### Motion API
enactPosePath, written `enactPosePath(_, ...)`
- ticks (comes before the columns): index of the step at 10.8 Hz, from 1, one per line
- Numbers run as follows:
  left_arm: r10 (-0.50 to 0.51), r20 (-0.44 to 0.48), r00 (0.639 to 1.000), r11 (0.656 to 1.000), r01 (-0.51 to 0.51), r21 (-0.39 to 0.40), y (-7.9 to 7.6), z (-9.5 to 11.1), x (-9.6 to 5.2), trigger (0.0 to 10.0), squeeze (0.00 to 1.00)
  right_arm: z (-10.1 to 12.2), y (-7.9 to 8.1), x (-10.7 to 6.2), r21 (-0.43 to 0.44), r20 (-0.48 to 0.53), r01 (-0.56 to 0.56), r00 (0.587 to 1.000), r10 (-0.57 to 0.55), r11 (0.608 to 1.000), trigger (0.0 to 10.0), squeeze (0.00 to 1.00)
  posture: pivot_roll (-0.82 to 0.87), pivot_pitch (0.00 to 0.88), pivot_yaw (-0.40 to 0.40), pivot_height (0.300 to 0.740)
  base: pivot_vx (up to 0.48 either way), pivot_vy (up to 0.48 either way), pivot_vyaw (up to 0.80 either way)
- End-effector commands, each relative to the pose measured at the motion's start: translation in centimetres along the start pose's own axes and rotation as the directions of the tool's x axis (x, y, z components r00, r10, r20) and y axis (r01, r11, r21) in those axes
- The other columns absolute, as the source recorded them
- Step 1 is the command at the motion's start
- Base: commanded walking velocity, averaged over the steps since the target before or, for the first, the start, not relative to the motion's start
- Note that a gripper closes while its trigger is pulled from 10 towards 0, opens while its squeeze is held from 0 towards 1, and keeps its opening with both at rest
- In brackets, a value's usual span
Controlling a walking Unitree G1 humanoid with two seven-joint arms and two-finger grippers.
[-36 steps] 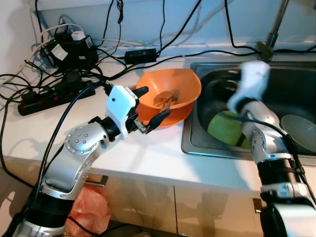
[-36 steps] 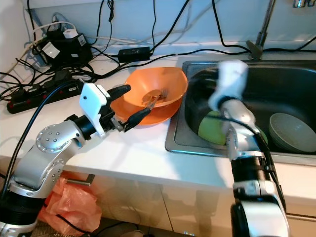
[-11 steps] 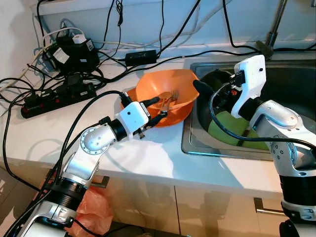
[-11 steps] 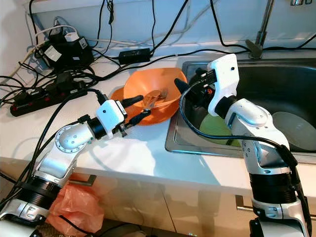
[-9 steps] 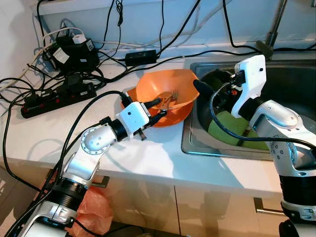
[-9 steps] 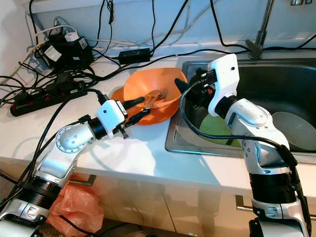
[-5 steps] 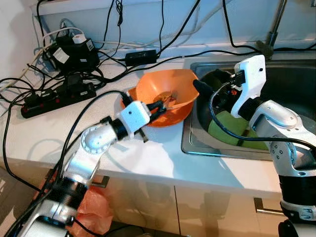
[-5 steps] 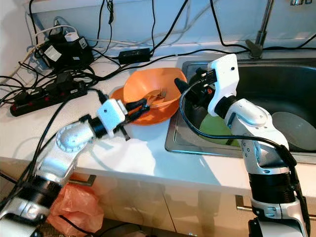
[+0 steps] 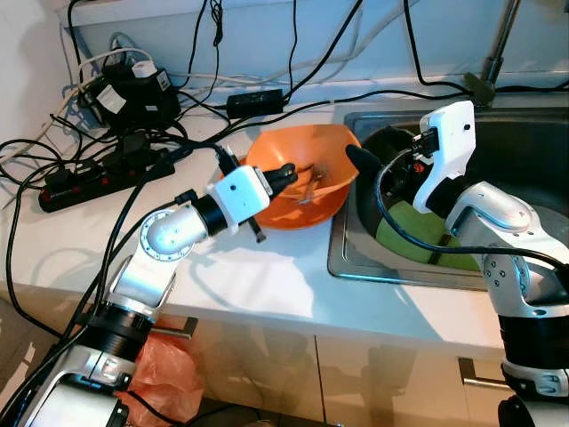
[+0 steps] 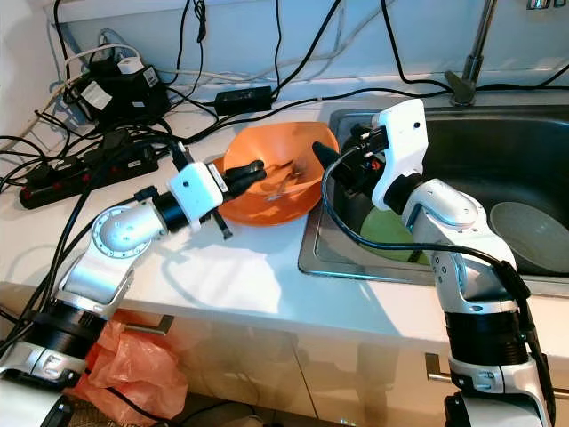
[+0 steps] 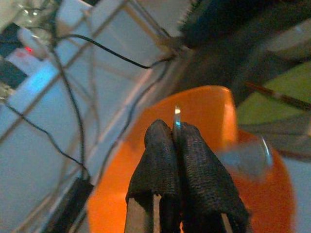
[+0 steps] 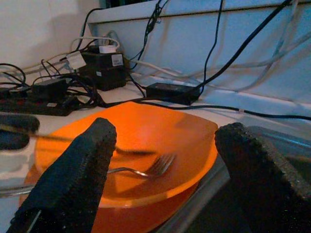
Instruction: Kitchen organization
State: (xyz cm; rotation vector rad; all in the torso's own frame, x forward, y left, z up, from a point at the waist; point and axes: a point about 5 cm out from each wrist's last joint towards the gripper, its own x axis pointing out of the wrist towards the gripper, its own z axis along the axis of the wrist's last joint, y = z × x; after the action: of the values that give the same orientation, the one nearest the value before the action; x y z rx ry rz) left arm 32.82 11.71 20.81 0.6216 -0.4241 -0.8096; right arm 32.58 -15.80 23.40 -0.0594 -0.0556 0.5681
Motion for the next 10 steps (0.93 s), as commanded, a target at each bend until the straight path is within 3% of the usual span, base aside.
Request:
enactPosePath(1,0.061,0.036,0.997,0.997,-0.062,0.042,1.6,1.0,-0.1,0.0,0.00,0.7,0.2,0.3,-0.014,0.026,-0.001,1.000,0.001,1.000,10.0,0.00,0.10,0.028,0.183,0.740,0.000,0.000,0.00)
enactPosePath(3,0.059,0.044,0.997,0.995,-0.062,0.082,2.5,1.6,-0.4,0.0,0.00,0.6,0.1,0.4,-0.010,0.029,0.004,1.000,-0.004,1.000,10.0,0.00,0.10,0.027,0.183,0.740,0.000,0.000,0.00)
enactPosePath(5,0.084,0.038,0.996,0.988,-0.088,0.126,4.8,2.5,-1.3,0.0,0.00,0.5,0.0,0.5,-0.003,0.030,0.006,1.000,-0.005,1.000,10.0,0.00,0.10,0.024,0.179,0.740,0.000,0.000,0.00)
enactPosePath(8,0.122,0.002,0.992,0.985,-0.122,0.125,7.0,2.5,-2.1,0.0,0.00,0.6,0.0,0.8,0.011,0.040,0.006,0.999,-0.006,1.000,10.0,0.00,0.11,0.017,0.175,0.740,0.000,0.000,0.00)
enactPosePath(9,0.237,0.057,0.970,0.971,-0.238,0.023,8.5,3.3,-2.1,0.0,0.00,0.6,0.1,0.9,0.033,0.049,0.005,0.999,-0.007,0.999,10.0,0.00,0.10,0.015,0.173,0.740,0.000,0.000,0.00)
enactPosePath(10,0.378,0.113,0.919,0.902,-0.337,-0.271,9.4,3.8,-1.7,0.0,0.00,0.6,0.3,1.1,0.064,0.059,0.009,0.998,-0.013,0.998,10.0,0.00,0.10,0.014,0.169,0.740,0.000,0.000,0.00)
